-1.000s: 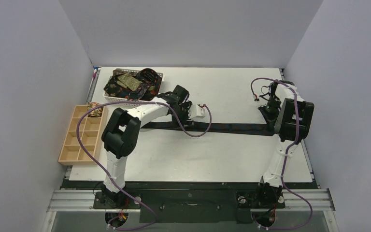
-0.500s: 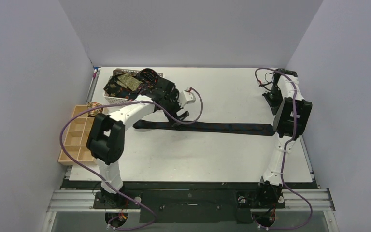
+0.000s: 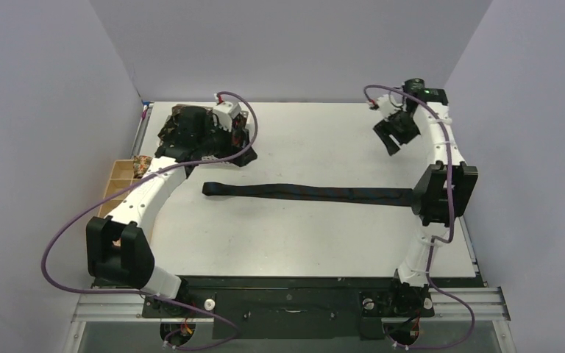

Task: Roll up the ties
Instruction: Flatten out the tie at the center of the board.

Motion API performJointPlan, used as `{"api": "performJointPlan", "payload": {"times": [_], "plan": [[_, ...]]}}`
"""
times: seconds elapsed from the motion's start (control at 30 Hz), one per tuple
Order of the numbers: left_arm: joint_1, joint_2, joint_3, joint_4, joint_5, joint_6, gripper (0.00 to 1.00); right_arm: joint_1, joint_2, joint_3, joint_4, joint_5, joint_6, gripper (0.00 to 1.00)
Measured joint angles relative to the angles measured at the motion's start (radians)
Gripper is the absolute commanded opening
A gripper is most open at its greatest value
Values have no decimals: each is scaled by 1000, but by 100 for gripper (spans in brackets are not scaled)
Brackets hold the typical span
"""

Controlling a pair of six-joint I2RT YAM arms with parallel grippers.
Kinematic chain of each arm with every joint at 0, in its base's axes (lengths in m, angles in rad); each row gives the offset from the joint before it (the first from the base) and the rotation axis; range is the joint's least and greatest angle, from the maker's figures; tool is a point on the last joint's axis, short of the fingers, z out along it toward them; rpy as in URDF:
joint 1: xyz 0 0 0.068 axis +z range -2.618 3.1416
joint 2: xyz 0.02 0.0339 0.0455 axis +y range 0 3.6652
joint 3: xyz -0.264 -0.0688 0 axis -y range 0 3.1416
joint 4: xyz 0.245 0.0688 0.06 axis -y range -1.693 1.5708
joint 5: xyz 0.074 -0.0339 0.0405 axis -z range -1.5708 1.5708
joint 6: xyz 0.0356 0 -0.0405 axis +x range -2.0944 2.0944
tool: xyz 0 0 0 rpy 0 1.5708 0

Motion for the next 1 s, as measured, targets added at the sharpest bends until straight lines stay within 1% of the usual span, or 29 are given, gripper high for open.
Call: {"api": "performJointPlan", "payload": {"times": [0.07,0.17,0.27,0.37,0.47,0.57,0.8,0.9,1.0], "plan": [[64,-13,0,3,63,-57,97,124,-78,-11,2,-31,-5,64],[156,-16,0,2,142,-119,96,340,-118,-11,23,-77,-1,68],[248,-16,1,-2,203,-169,96,545,-69,-3,41,-112,16,70],[286,-16,5,-13,237,-194,96,654,16,2,65,-124,50,74],[287,-18,5,-15,258,-197,96,698,88,2,88,-125,82,79],[284,-26,5,-16,274,-197,96,714,134,2,114,-126,107,81],[283,-50,5,-14,293,-197,96,733,187,3,154,-163,156,81],[284,-51,5,-14,295,-198,96,754,190,-48,194,-163,172,81],[287,-51,5,-12,296,-202,96,783,190,-114,240,-144,185,77]]}}
